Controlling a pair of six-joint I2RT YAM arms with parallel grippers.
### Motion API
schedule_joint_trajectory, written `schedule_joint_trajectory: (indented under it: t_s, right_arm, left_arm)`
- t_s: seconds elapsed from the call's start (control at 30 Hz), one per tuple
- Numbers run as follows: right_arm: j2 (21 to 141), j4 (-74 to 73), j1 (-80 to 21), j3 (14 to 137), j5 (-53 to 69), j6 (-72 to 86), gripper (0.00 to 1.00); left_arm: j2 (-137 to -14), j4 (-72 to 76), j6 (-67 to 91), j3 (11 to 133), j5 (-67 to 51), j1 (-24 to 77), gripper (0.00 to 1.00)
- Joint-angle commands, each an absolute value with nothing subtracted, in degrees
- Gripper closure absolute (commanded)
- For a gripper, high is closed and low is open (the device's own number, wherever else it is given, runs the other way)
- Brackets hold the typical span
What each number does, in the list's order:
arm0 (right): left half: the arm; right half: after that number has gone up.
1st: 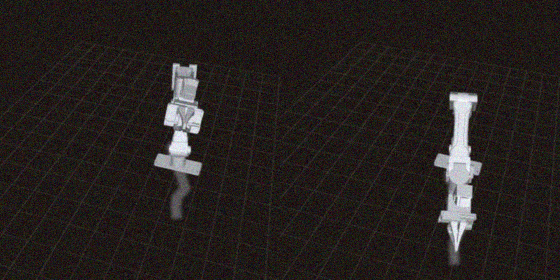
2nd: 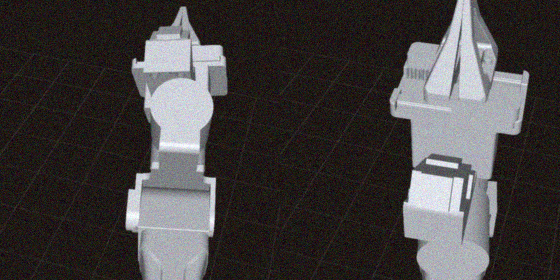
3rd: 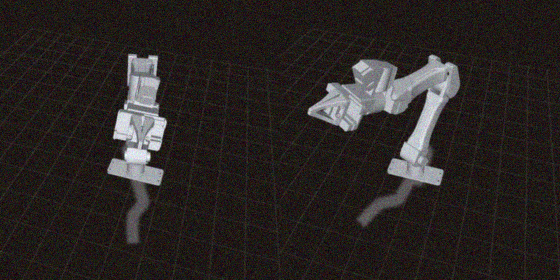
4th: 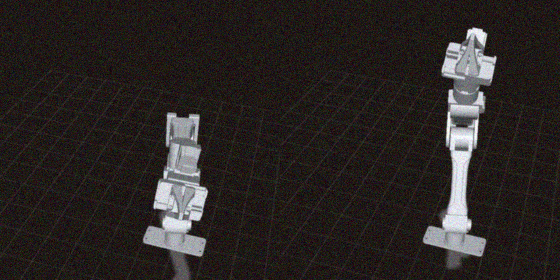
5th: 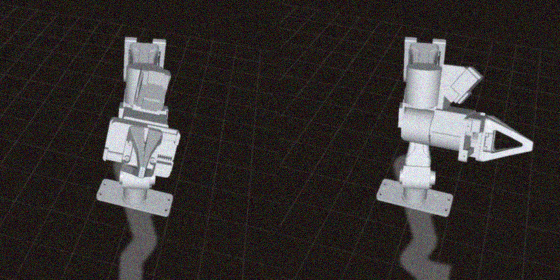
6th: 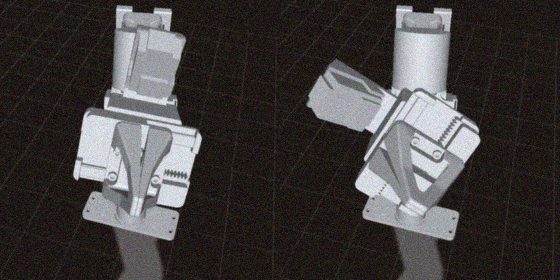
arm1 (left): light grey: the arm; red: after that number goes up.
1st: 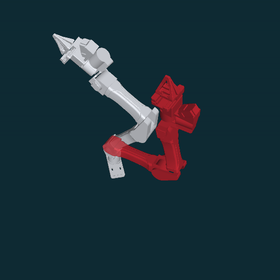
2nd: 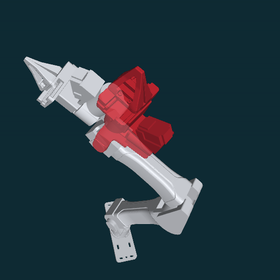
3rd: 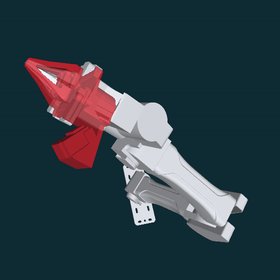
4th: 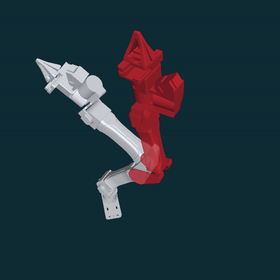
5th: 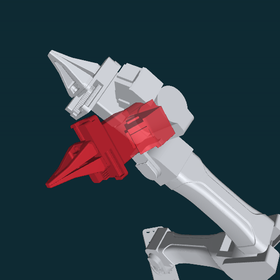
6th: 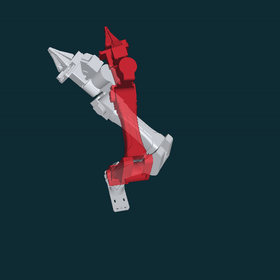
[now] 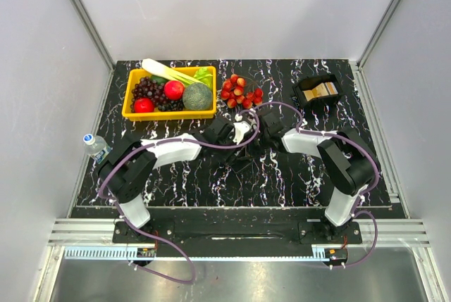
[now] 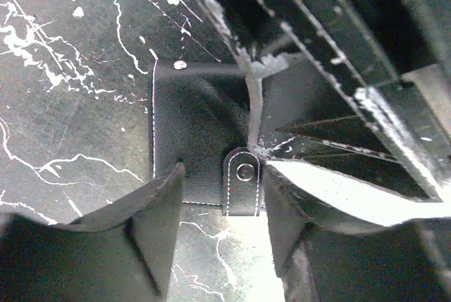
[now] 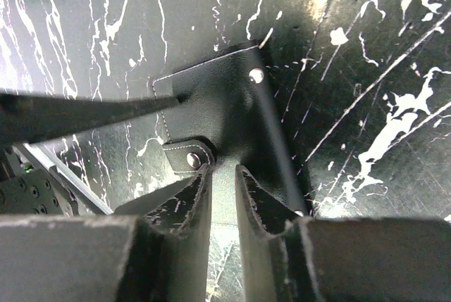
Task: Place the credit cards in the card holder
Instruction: Turn over the card holder at the center of the board, then open the card holder at the center of the board.
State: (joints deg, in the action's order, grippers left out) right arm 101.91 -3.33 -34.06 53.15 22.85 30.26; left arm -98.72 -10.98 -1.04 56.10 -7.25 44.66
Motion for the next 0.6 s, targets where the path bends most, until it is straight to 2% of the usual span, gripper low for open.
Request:
schedule_joint_trajectory:
  t_s: [0.0,0.03,0.2,0.3,0.57]
  right_arm:
    - [105.2,-5.4,-33.8,53.7,15.3,31.6,0.76]
    - [105.6,-5.6,-33.9,53.5,14.9,31.8,0.76]
    - [106.1,-5.7,-33.9,52.7,12.9,32.2,0.77]
    - [106.0,-6.1,-33.8,52.6,11.6,32.7,0.77]
    - [108.1,-7.6,-33.2,52.7,9.1,33.6,0.80]
  left_arm:
    - [-100.8,-11.4,-0.8,54.5,-12.5,47.4,0.54]
    - [-101.3,-11.7,-0.7,54.6,-12.0,47.6,0.61]
    - [-103.5,-12.2,1.4,54.2,-10.3,48.3,0.81]
    - [-103.9,-11.7,2.3,53.4,-9.6,48.3,0.99]
    - [-94.7,-2.0,10.8,44.7,-4.7,47.6,1.00]
